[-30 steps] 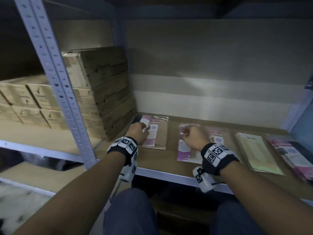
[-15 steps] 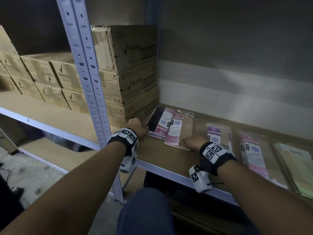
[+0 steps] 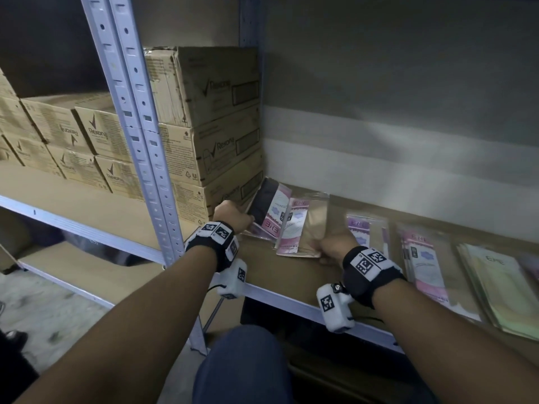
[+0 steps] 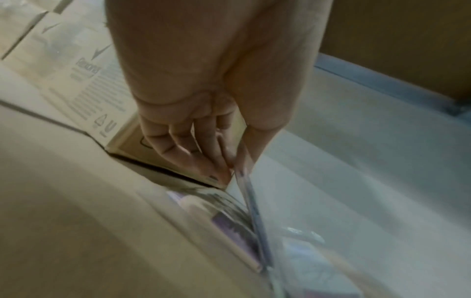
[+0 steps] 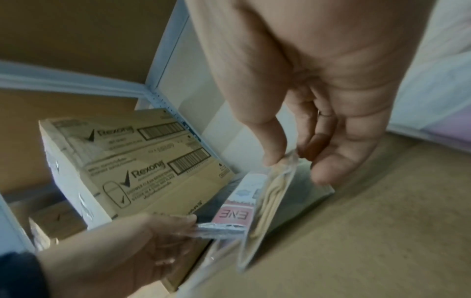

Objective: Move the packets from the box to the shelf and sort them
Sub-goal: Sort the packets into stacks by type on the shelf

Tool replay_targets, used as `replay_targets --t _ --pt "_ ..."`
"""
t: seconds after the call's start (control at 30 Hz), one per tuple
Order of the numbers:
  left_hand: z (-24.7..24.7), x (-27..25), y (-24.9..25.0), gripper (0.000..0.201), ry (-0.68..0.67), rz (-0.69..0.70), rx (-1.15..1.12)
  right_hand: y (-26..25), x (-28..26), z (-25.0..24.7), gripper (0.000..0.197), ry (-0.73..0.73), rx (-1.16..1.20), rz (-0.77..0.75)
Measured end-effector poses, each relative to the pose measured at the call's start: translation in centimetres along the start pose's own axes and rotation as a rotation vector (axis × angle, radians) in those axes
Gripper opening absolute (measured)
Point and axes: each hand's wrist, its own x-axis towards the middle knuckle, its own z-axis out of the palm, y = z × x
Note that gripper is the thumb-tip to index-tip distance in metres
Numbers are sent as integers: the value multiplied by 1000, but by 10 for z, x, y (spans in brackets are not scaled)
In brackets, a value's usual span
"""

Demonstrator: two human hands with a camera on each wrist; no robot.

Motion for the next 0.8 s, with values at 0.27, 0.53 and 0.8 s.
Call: replay_targets --t 0.27,0.53,0.8 --pt "8 -14 12 8 44 -141 -531 1 -19 -22 15 15 355 -35" --pt "17 -41 21 14 113 -83 -669 19 -42 -63 16 138 418 -87" --pt "30 -92 61 3 42 -41 -846 39 -71 -112 12 211 542 -89"
